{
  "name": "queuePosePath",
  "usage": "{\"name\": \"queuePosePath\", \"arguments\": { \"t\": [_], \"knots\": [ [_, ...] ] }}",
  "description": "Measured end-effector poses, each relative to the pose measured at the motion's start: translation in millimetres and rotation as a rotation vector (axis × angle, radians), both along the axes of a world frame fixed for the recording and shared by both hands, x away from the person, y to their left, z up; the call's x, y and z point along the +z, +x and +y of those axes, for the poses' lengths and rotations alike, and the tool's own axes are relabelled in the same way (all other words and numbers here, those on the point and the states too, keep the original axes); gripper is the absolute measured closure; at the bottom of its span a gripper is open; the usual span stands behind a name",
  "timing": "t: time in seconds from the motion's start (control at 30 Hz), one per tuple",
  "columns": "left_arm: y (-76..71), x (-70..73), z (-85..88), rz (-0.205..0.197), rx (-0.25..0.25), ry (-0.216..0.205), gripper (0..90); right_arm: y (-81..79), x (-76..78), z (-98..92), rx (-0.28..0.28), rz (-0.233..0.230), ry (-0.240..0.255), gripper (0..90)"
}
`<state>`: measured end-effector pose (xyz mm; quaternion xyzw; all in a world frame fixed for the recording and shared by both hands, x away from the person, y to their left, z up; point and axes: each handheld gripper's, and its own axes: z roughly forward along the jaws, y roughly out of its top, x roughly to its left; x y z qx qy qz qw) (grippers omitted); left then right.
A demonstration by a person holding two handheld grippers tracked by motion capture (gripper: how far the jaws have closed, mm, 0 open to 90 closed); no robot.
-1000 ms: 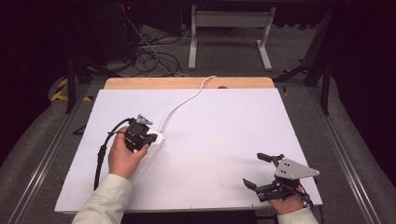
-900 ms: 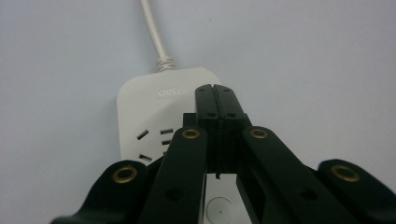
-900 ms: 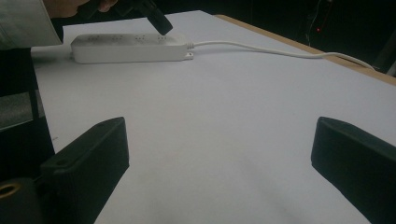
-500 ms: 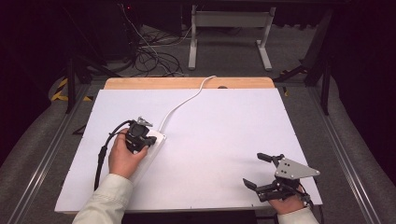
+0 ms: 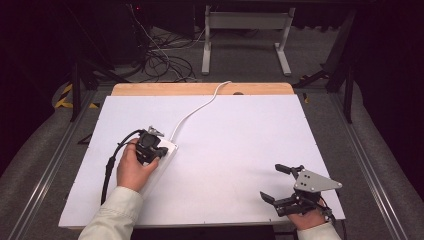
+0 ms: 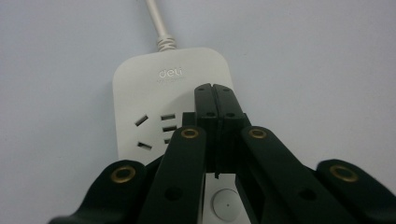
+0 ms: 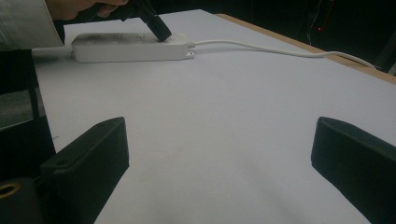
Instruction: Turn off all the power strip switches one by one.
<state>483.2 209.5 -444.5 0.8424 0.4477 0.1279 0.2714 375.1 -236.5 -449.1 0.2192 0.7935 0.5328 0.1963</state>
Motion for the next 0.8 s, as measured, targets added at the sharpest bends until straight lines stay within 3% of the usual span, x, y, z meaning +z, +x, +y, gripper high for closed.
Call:
{"name": "queuePosePath", "arguments": {
  "t": [0.37,0.47,0.57,0.6,0.63,0.67,0.7,0.8],
  "knots": [
    [-2.4,-1.0,-3.3,-0.017,0.002,0.024,90.0,-0.2,-0.2,1.1,0.001,0.003,0.0,4.6],
    [-2.8,-0.9,-4.2,0.004,0.003,0.022,90.0,-0.2,-0.3,1.1,0.002,0.001,0.001,4.6],
    [-6.1,-0.3,-7.9,-0.021,0.0,0.049,90.0,-0.3,-0.3,1.2,-0.001,0.003,-0.001,4.6],
    [-8.8,1.7,-6.6,-0.058,0.016,0.028,90.0,-0.2,-0.3,1.1,-0.002,0.003,0.0,4.6],
    [-9.6,2.9,-5.5,-0.059,0.027,0.014,90.0,-0.1,-0.1,0.7,-0.003,0.002,-0.002,4.6],
    [-10.7,6.0,-4.3,-0.05,0.013,-0.029,90.0,-0.2,0.0,0.2,-0.002,-0.002,0.003,4.6],
    [-13.1,10.6,-3.9,-0.069,0.006,-0.055,90.0,-0.2,0.1,-0.2,-0.003,-0.002,0.005,4.6],
    [-21.4,23.9,-5.8,-0.11,-0.024,-0.069,90.0,0.4,0.2,-1.0,-0.006,0.001,0.002,4.6]
  ]
}}
